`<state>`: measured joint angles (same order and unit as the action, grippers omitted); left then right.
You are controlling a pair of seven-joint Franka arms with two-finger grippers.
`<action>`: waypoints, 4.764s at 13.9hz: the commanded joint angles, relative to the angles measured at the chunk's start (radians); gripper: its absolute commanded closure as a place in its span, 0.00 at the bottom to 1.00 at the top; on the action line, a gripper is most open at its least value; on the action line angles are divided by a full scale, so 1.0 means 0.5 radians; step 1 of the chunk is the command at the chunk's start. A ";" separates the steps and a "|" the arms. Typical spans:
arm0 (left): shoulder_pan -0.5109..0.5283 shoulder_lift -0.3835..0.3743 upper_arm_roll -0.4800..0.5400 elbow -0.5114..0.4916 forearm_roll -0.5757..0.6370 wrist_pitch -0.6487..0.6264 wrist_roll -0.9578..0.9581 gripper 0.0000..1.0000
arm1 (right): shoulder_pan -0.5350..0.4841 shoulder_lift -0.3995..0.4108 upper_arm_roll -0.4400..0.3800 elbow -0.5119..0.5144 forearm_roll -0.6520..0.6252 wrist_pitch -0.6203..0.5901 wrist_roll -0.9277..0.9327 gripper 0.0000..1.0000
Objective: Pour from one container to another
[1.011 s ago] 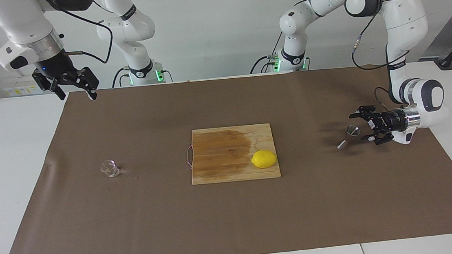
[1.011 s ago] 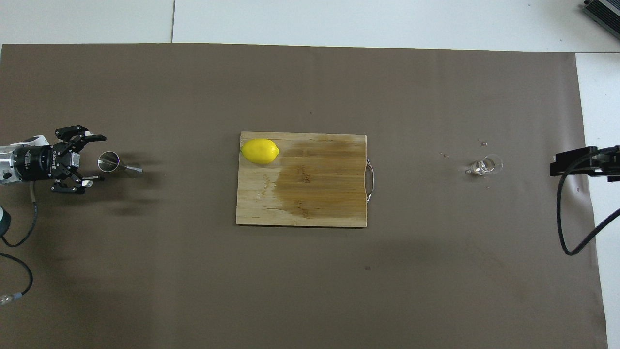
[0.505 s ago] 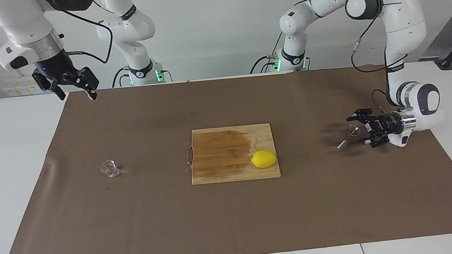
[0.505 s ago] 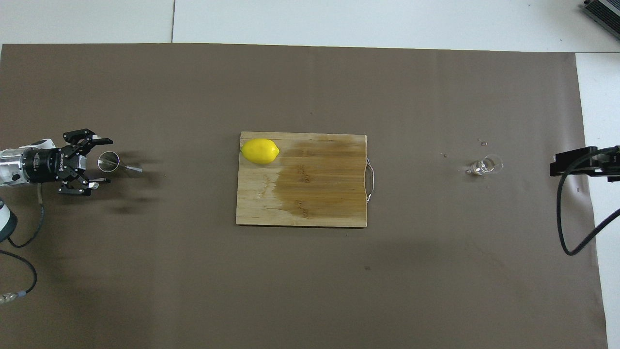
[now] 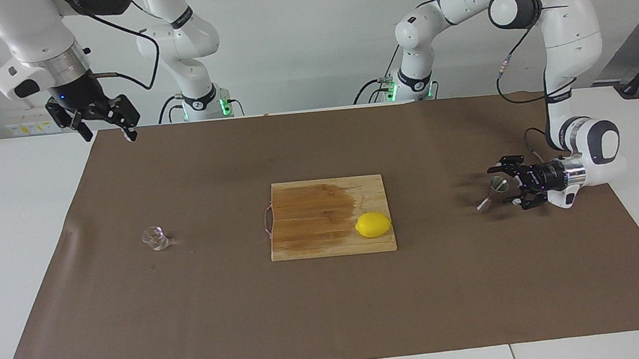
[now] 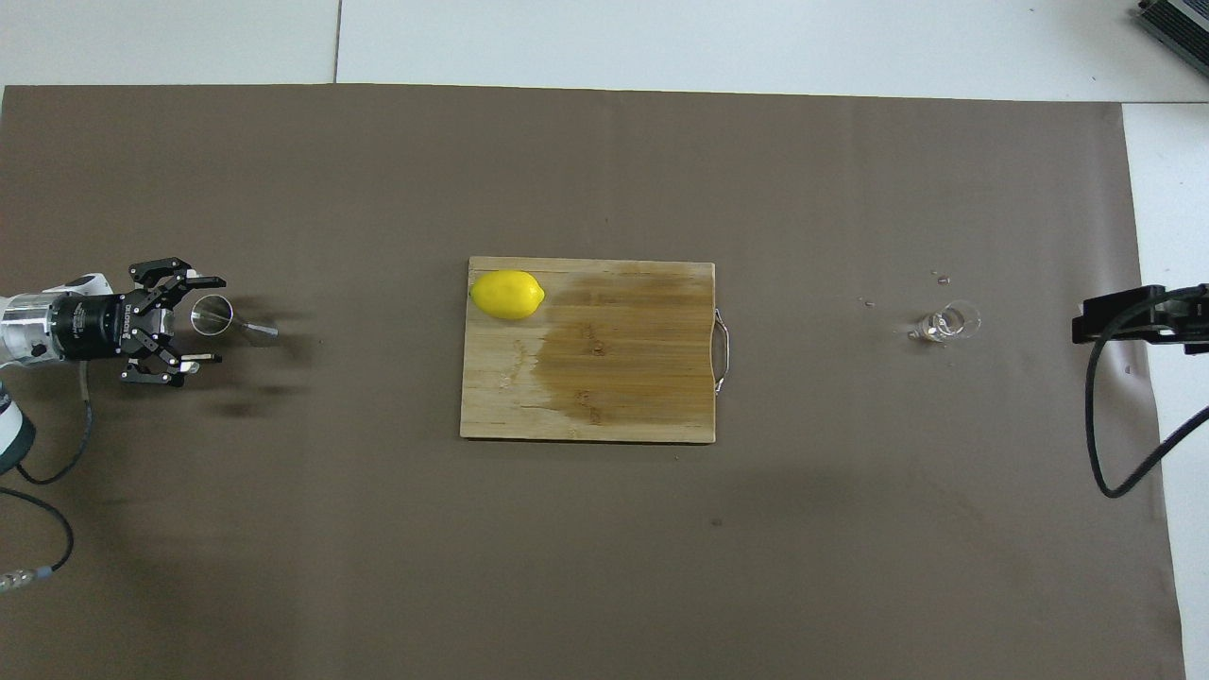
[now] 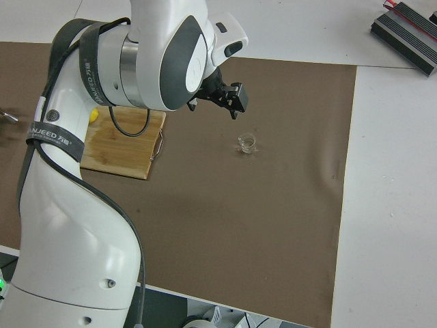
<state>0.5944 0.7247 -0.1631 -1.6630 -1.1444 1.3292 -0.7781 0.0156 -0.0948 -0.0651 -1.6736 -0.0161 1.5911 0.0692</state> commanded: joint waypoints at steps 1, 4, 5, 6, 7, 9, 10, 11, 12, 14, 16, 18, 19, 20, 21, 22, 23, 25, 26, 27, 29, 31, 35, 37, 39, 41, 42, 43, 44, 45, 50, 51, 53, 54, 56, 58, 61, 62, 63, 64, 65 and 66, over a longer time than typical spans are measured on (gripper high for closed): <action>0.002 0.011 -0.014 -0.018 0.022 0.044 0.044 0.00 | 0.006 -0.043 -0.017 -0.043 0.048 0.002 -0.031 0.00; 0.011 0.008 -0.017 -0.046 0.019 0.044 0.050 0.00 | 0.006 -0.043 -0.017 -0.043 0.048 0.002 -0.031 0.00; 0.014 0.008 -0.024 -0.049 0.015 0.044 0.050 0.00 | 0.006 -0.043 -0.017 -0.043 0.048 0.002 -0.031 0.00; 0.014 0.008 -0.024 -0.052 0.015 0.047 0.050 0.00 | 0.006 -0.043 -0.017 -0.043 0.048 0.005 -0.031 0.00; 0.017 0.005 -0.024 -0.058 0.015 0.044 0.050 0.00 | 0.006 -0.043 -0.017 -0.043 0.048 0.002 -0.031 0.00; 0.023 0.005 -0.030 -0.058 0.012 0.044 0.047 0.00 | 0.006 -0.043 -0.017 -0.043 0.048 0.002 -0.031 0.00; 0.023 0.005 -0.030 -0.058 0.009 0.044 0.047 0.00 | 0.006 -0.043 -0.017 -0.043 0.048 0.002 -0.031 0.00; 0.026 0.005 -0.033 -0.058 0.009 0.044 0.047 0.00 | 0.006 -0.043 -0.017 -0.043 0.048 0.002 -0.031 0.00; 0.035 0.005 -0.042 -0.064 0.009 0.044 0.044 0.00 | 0.006 -0.043 -0.017 -0.043 0.048 0.002 -0.031 0.00; 0.078 0.005 -0.082 -0.073 0.009 0.044 0.019 0.00 | 0.006 -0.043 -0.017 -0.043 0.048 0.002 -0.031 0.00; 0.100 0.005 -0.100 -0.076 0.006 0.044 0.040 0.00 | 0.006 -0.043 -0.017 -0.043 0.048 0.002 -0.031 0.00; 0.103 0.005 -0.100 -0.083 0.006 0.044 0.047 0.00 | 0.006 -0.043 -0.017 -0.043 0.048 0.005 -0.031 0.00; 0.103 0.005 -0.100 -0.080 0.006 0.044 0.044 0.00 | 0.006 -0.043 -0.017 -0.043 0.048 0.002 -0.031 0.00; 0.103 0.005 -0.100 -0.083 0.003 0.044 0.047 0.00 | 0.006 -0.043 -0.017 -0.043 0.048 0.002 -0.031 0.00; 0.103 0.008 -0.100 -0.080 0.003 0.044 0.050 0.00 | 0.006 -0.043 -0.017 -0.043 0.048 0.005 -0.031 0.00; 0.103 0.005 -0.100 -0.083 0.000 0.044 0.047 0.00 | 0.006 -0.043 -0.017 -0.043 0.048 0.002 -0.031 0.00; 0.103 0.005 -0.103 -0.080 -0.006 0.044 0.050 0.00 | 0.006 -0.043 -0.017 -0.043 0.048 0.005 -0.031 0.00; 0.103 0.005 -0.109 -0.079 -0.040 0.044 0.047 0.00 | 0.006 -0.043 -0.017 -0.043 0.048 0.002 -0.031 0.00; 0.103 0.005 -0.109 -0.073 -0.046 0.044 0.047 0.00 | 0.006 -0.043 -0.017 -0.043 0.048 0.002 -0.031 0.00; 0.103 0.008 -0.109 -0.067 -0.046 0.041 0.047 0.00 | 0.006 -0.043 -0.017 -0.043 0.048 0.005 -0.031 0.00; 0.100 0.008 -0.116 -0.052 -0.046 0.041 0.047 0.00 | 0.006 -0.043 -0.017 -0.043 0.048 0.002 -0.031 0.00; 0.103 0.008 -0.116 -0.046 -0.046 0.041 0.047 0.00 | 0.006 -0.043 -0.017 -0.043 0.048 0.002 -0.031 0.00; 0.100 0.008 -0.116 -0.049 -0.046 0.041 0.037 0.00 | 0.006 -0.043 -0.017 -0.043 0.048 0.005 -0.031 0.00; 0.097 0.008 -0.116 -0.049 -0.046 0.044 0.041 0.00 | 0.006 -0.043 -0.017 -0.043 0.048 0.002 -0.031 0.00; 0.094 0.008 -0.116 -0.052 -0.046 0.051 0.050 0.05 | 0.006 -0.043 -0.017 -0.043 0.048 0.005 -0.031 0.00; 0.090 0.008 -0.116 -0.052 -0.049 0.069 0.050 0.09 | 0.006 -0.043 -0.017 -0.043 0.048 0.002 -0.031 0.00; 0.090 0.008 -0.116 -0.052 -0.049 0.072 0.050 0.10 | 0.006 -0.043 -0.017 -0.043 0.048 0.002 -0.031 0.00; 0.087 0.008 -0.116 -0.052 -0.049 0.084 0.050 0.12 | 0.006 -0.043 -0.017 -0.043 0.048 0.005 -0.031 0.00; 0.084 0.008 -0.116 -0.052 -0.058 0.090 0.053 0.15 | 0.006 -0.043 -0.017 -0.043 0.048 0.002 -0.031 0.00; 0.084 0.008 -0.116 -0.052 -0.058 0.094 0.053 0.18 | 0.006 -0.043 -0.017 -0.043 0.048 0.005 -0.031 0.00; 0.084 0.008 -0.116 -0.052 -0.077 0.106 0.053 0.31 | 0.006 -0.043 -0.017 -0.043 0.048 0.002 -0.031 0.00; 0.084 0.008 -0.116 -0.052 -0.074 0.106 0.053 0.35 | 0.006 -0.043 -0.017 -0.043 0.048 0.005 -0.031 0.00; 0.084 0.008 -0.116 -0.052 -0.077 0.106 0.056 0.40 | 0.006 -0.043 -0.017 -0.043 0.048 0.002 -0.031 0.00; 0.087 0.008 -0.116 -0.052 -0.074 0.106 0.053 0.41 | 0.006 -0.043 -0.017 -0.043 0.048 0.002 -0.031 0.00; 0.087 0.008 -0.116 -0.052 -0.074 0.106 0.056 0.46 | 0.006 -0.043 -0.017 -0.043 0.048 0.005 -0.031 0.00; 0.084 0.008 -0.116 -0.052 -0.074 0.106 0.056 0.52 | 0.006 -0.043 -0.017 -0.043 0.048 0.002 -0.031 0.00; 0.081 0.008 -0.125 -0.040 -0.074 0.106 0.056 0.60 | 0.006 -0.043 -0.017 -0.043 0.048 0.002 -0.031 0.00; 0.078 0.008 -0.125 -0.021 -0.074 0.106 0.050 0.62 | 0.006 -0.043 -0.017 -0.043 0.048 0.005 -0.031 0.00; 0.072 0.008 -0.125 -0.006 -0.074 0.103 0.047 0.62 | 0.006 -0.043 -0.017 -0.043 0.048 0.002 -0.031 0.00; 0.072 0.008 -0.131 0.009 -0.074 0.103 0.041 0.62 | 0.006 -0.043 -0.017 -0.043 0.048 0.002 -0.031 0.00; 0.075 0.008 -0.155 0.028 -0.074 0.103 0.028 0.62 | 0.006 -0.043 -0.017 -0.043 0.048 0.005 -0.031 0.00; 0.072 0.011 -0.171 0.052 -0.074 0.103 0.037 0.62 | 0.006 -0.043 -0.017 -0.043 0.048 0.005 -0.031 0.00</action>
<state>0.6316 0.7305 -0.2332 -1.6581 -1.1692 1.3738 -0.7581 0.0156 -0.0949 -0.0651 -1.6736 -0.0161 1.5911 0.0692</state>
